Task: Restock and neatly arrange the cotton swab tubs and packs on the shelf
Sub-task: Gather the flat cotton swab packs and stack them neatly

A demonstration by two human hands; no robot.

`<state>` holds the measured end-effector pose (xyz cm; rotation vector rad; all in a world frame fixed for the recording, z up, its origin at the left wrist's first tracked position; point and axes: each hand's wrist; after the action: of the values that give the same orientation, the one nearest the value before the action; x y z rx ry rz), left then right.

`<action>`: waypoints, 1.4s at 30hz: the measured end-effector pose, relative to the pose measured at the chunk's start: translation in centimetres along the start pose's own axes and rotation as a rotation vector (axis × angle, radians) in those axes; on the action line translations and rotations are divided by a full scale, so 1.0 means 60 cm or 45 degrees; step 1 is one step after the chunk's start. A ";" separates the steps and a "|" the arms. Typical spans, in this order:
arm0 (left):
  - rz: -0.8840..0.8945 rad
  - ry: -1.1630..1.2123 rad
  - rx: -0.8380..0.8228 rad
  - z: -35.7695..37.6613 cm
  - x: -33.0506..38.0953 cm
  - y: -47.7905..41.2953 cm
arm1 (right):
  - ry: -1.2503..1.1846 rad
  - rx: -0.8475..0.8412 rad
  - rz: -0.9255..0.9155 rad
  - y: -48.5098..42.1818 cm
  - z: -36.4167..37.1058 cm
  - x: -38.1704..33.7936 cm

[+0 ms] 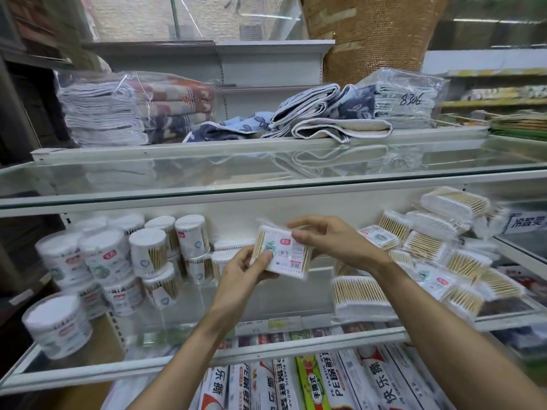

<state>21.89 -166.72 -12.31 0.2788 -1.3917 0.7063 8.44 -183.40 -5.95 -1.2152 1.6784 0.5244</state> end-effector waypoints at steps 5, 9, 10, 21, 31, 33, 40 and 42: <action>0.014 0.033 0.046 -0.016 0.004 0.003 | -0.101 -0.035 0.013 0.000 0.013 0.005; 0.094 -0.182 0.070 -0.049 0.002 0.028 | -0.077 -0.076 0.014 -0.004 0.042 0.012; 0.128 -0.301 0.089 -0.061 -0.002 0.037 | -0.035 -0.085 0.015 -0.006 0.054 0.015; 0.030 -0.631 0.283 -0.120 -0.006 0.057 | 0.284 -0.042 0.004 -0.039 0.158 0.029; 0.590 -0.981 0.495 -0.111 0.001 0.071 | 0.364 0.107 -0.082 -0.020 0.116 0.027; 0.754 -1.005 0.504 -0.089 0.013 0.071 | 0.256 0.213 -0.060 -0.014 0.084 0.026; 0.591 -0.985 -0.251 0.034 -0.003 0.047 | 0.029 0.657 -0.062 0.036 -0.024 0.041; 0.286 -1.029 -0.498 0.074 -0.017 0.040 | 0.017 0.685 -0.041 0.056 -0.042 0.052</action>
<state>16.87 -167.72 -12.97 0.0913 -2.3221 0.4945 4.20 -185.49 -8.18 -0.8475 1.6629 0.0306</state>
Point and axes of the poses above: each hand's wrist, its own y-axis away from the middle knuckle, its own z-axis out of the palm, x = y × z, and after that the axes turned 6 degrees about y, right-handed
